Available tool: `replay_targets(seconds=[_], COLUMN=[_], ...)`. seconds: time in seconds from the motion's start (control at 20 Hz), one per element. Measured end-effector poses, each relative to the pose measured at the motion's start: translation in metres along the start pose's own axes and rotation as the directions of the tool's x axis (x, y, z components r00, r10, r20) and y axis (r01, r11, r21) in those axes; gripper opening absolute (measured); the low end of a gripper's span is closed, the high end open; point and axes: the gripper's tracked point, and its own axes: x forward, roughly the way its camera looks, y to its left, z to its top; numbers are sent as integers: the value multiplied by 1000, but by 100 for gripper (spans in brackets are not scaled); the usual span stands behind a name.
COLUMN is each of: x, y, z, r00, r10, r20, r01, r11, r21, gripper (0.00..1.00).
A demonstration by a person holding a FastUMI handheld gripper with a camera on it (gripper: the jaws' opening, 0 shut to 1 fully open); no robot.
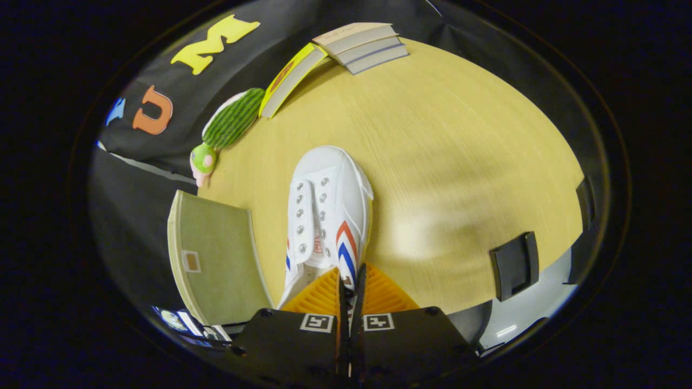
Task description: Open the storage box then place both shoes into the box .Put the left shoe in first, then the right shoe, with the right side of both shoes facing outward in a uniform manner.
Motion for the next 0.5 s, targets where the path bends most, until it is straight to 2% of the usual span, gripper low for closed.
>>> replay_targets(seconds=[0.25,0.5], x=[-59,-108], y=[72,162], z=[-9,-23], r00=[994,978], r10=[81,158], r20=[74,137], r01=[-75,-126], r11=[994,967], r21=[-81,-220], gripper=[7,7])
